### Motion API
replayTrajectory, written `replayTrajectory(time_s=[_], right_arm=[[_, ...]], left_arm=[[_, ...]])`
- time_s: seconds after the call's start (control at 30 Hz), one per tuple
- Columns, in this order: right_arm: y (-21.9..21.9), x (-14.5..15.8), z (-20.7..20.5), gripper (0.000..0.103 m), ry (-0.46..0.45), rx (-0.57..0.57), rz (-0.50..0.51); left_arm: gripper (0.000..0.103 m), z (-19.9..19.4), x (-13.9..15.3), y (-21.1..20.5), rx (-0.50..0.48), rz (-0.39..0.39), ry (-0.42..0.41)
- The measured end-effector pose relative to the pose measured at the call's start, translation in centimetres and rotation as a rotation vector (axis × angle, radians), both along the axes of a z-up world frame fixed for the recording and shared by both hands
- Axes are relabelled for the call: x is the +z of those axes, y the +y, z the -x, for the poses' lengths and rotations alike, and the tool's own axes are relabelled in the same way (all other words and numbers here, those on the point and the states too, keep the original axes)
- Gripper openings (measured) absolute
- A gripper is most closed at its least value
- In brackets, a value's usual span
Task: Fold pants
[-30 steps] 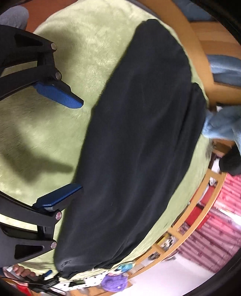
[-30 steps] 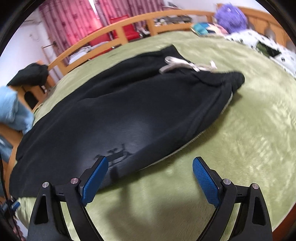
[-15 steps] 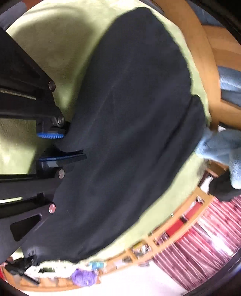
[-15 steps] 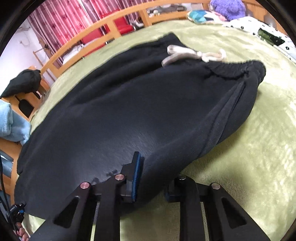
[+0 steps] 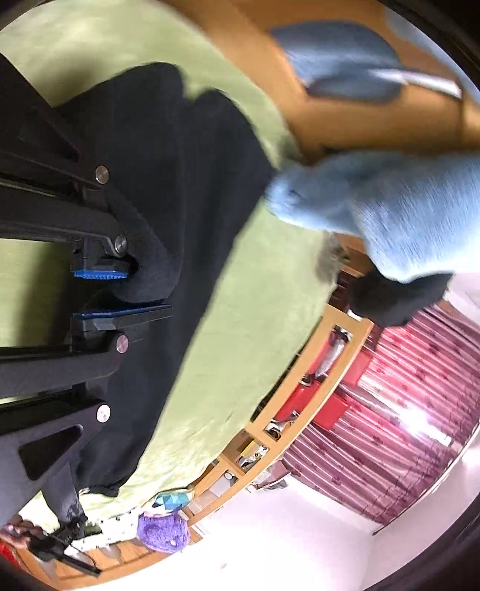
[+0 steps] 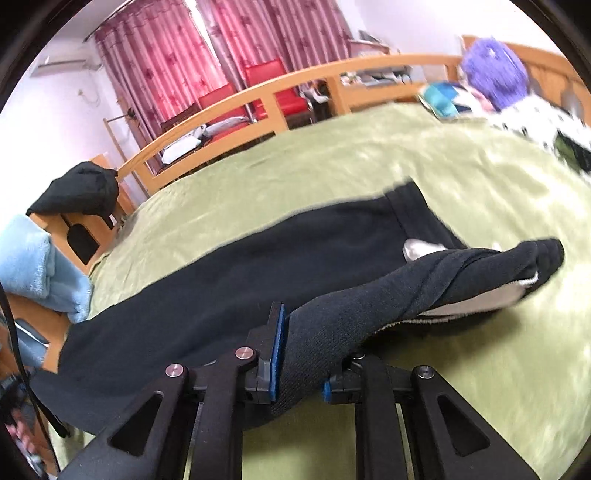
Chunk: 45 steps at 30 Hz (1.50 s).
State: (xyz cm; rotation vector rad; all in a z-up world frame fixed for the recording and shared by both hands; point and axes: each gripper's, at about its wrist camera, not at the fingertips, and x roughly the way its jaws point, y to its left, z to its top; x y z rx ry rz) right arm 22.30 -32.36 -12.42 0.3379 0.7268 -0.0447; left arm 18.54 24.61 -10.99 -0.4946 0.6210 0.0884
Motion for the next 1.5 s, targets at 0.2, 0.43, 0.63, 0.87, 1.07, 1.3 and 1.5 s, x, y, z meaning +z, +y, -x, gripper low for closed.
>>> replayTrajectory(time_s=[0.2, 0.43, 0.63, 0.87, 1.07, 1.3, 1.5], right_arm=[[0.9, 2.5, -7.8, 0.016, -0.023, -0.001, 0.056], [1.6, -1.5, -16.5, 0.047, 0.115, -0.023, 0.046], [2.7, -4.3, -13.1, 0.059, 0.144, 0.017, 0.033], [1.7, -5.7, -4.3, 0.074, 0.121, 0.041, 0.177], [-3.7, -10.1, -1.7, 0.076, 0.225, -0.045, 0.07], [-9.6, -12.5, -3.7, 0.084, 0.178, -0.218, -0.242], [-7.7, -12.8, -8.9, 0.083, 0.157, -0.232, -0.155]], left_arm=[[0.012, -8.9, 1.2, -0.1, -0.013, -0.039, -0.017], [0.041, -16.7, -3.5, -1.0, -0.032, 0.016, 0.24], [0.074, -11.7, -3.0, -3.4, -0.054, -0.077, 0.162], [0.078, -3.6, -4.3, -5.3, -0.091, -0.089, 0.166], [0.078, -1.3, -10.6, -5.5, -0.076, 0.051, 0.257], [0.077, -4.3, -13.7, -4.9, -0.006, 0.152, 0.238], [0.075, -7.0, -14.5, -4.9, 0.09, 0.222, 0.21]])
